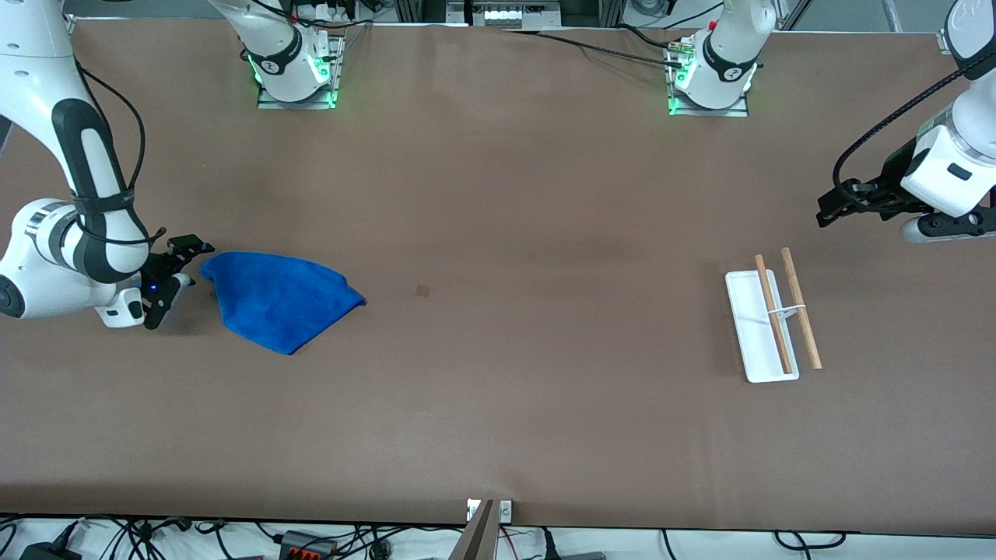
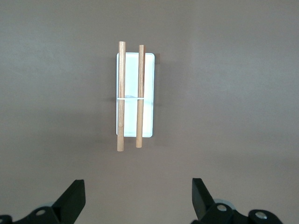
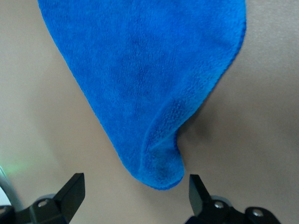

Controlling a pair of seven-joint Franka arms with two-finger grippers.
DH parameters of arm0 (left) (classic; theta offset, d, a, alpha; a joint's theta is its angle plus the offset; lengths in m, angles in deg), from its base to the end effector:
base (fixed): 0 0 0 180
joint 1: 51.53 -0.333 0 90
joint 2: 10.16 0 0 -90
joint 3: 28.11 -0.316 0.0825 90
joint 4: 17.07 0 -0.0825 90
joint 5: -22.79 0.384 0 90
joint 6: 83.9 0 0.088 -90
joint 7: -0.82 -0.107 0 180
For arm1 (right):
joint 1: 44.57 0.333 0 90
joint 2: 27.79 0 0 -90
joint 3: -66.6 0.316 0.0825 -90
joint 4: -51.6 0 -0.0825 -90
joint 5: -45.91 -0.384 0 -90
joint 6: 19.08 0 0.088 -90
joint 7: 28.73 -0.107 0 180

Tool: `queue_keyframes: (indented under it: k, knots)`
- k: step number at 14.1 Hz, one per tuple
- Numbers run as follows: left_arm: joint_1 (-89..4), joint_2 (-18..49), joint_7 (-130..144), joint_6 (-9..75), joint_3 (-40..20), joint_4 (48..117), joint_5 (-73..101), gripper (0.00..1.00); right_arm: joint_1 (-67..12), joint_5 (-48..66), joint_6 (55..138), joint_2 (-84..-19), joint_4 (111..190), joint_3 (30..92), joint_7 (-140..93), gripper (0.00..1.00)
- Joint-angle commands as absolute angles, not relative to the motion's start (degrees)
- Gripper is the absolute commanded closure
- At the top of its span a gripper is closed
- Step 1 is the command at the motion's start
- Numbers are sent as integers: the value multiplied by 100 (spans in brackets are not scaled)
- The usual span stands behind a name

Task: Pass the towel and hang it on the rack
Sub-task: 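Reach the right gripper down to the blue towel's corner, then close the right gripper on the towel corner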

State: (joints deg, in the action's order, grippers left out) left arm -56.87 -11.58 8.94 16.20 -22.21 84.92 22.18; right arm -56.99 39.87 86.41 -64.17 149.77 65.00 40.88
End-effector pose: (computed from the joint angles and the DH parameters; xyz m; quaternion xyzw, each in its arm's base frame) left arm 0.5544 -0.0069 0.5538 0.9977 0.0669 -0.0045 0.0036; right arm 0.5947 -0.1388 0.1919 -0.8676 -0.4282 0.1619 0.1944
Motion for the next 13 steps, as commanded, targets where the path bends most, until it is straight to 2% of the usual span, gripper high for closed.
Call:
queue_keyframes:
  k: [1,3,8,13]
  knots:
    - [-5707,-1077,917,1489,-2205,8313,2165,0,-5828,3835,8875,-6549,14889,6555,4929,19]
    - [-5689,-1077,926,1489,-2205,8313,2165,0,-5828,3826,8990,-6567,14889,6555,5187,27]
    - [-5689,-1077,917,1489,-2205,8295,2156,0,-5828,3835,8991,-6576,14898,6563,5415,40]
    - [-5680,-945,935,1463,-2205,8093,2156,0,-5846,3835,8982,-6576,14925,6563,5433,46]
